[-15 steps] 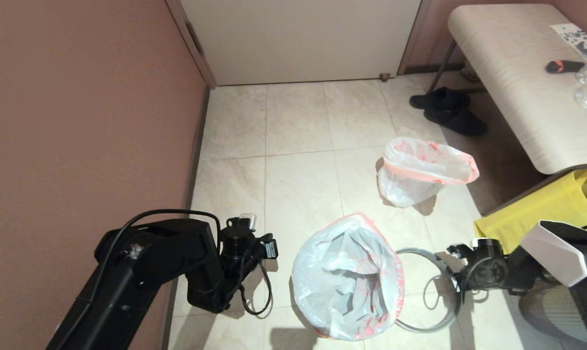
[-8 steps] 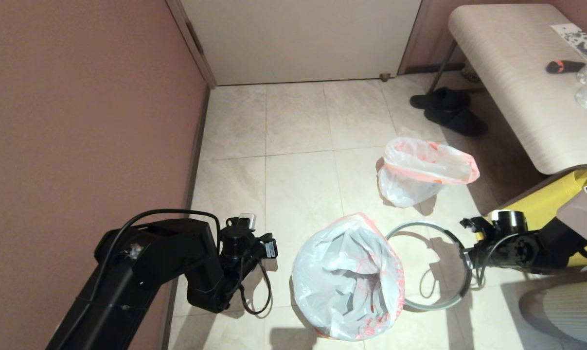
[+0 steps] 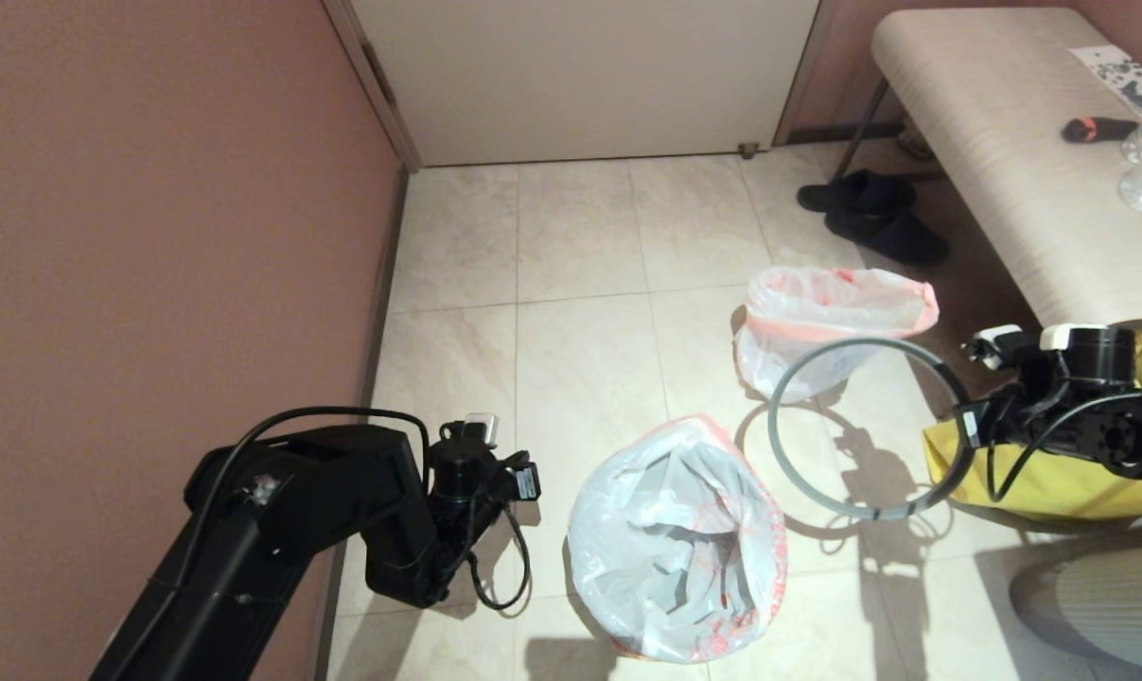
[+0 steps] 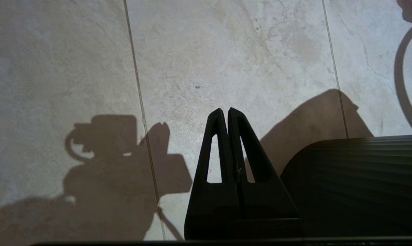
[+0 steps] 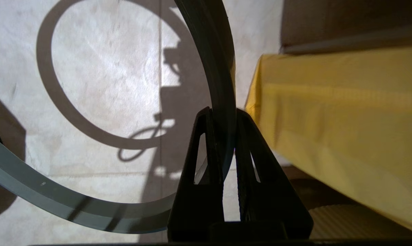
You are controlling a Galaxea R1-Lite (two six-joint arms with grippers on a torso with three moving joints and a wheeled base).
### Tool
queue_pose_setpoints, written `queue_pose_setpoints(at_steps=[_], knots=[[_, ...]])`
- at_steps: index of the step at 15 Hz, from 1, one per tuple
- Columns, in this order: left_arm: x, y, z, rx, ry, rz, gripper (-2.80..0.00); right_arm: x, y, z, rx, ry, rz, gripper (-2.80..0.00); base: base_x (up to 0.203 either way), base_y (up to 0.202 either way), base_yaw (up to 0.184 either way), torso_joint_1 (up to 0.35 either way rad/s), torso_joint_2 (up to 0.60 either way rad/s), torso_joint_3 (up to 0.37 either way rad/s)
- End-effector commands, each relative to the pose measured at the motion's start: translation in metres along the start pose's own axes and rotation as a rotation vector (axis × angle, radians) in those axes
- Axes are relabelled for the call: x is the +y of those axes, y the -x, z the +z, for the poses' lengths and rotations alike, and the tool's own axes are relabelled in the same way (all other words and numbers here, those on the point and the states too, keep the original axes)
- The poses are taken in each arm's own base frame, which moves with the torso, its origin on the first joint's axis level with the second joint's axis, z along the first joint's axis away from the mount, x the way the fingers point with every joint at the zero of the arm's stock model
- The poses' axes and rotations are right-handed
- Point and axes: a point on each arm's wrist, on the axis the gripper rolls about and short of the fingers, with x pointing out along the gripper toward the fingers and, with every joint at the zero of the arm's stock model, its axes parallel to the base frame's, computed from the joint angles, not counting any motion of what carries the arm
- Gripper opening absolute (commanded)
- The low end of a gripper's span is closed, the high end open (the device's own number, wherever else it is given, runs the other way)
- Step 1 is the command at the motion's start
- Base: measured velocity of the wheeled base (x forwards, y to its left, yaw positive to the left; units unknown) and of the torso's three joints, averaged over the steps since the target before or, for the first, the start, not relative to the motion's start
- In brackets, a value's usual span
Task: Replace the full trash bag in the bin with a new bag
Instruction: Place the trash can ring on the trash can
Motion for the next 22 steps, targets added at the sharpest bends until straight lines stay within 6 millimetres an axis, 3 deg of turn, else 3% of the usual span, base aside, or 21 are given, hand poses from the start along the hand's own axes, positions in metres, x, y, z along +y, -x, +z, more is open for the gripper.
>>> queue_pose_setpoints(at_steps=[1, 4, 8, 11, 14, 17, 20, 22], knots=[[0.001, -0.001, 0.002, -0.013, 0.003, 0.005, -2.8, -0.011, 0.032, 0.033, -0.11, 0.008, -0.094, -2.8, 0.0, 0.0, 0.0, 0.0, 0.0, 0.0], [0.001, -0.002, 0.003, -0.019, 0.004, 0.009, -2.8, -0.017, 0.052, 0.053, -0.193, 0.008, -0.159, -2.8, 0.0, 0.0, 0.0, 0.0, 0.0, 0.0], [0.002, -0.002, 0.003, -0.02, 0.004, 0.01, -2.8, -0.019, 0.095, 0.073, -0.267, -0.013, -0.187, -2.8, 0.0, 0.0, 0.0, 0.0, 0.0, 0.0], [0.002, -0.002, 0.004, -0.021, 0.005, 0.013, -2.8, -0.008, 0.115, 0.074, -0.159, -0.16, -0.105, -2.8, 0.0, 0.0, 0.0, 0.0, 0.0, 0.0], [0.003, -0.002, 0.004, -0.022, 0.005, 0.018, -2.8, 0.015, 0.14, 0.078, -0.07, -0.281, 0.061, -2.8, 0.0, 0.0, 0.0, 0.0, 0.0, 0.0], [0.003, -0.002, 0.004, -0.024, 0.005, 0.017, -2.8, 0.051, 0.155, 0.087, -0.034, -0.403, 0.26, -2.8, 0.0, 0.0, 0.0, 0.0, 0.0, 0.0], [0.003, -0.004, 0.004, -0.031, 0.004, 0.03, -2.8, 0.081, 0.152, 0.076, 0.035, -0.388, 0.344, -2.8, 0.0, 0.0, 0.0, 0.0, 0.0, 0.0], [0.004, -0.005, 0.003, -0.034, 0.0, 0.043, -2.8, 0.099, 0.137, 0.061, 0.112, -0.358, 0.371, -2.8, 0.0, 0.0, 0.0, 0.0, 0.0, 0.0]])
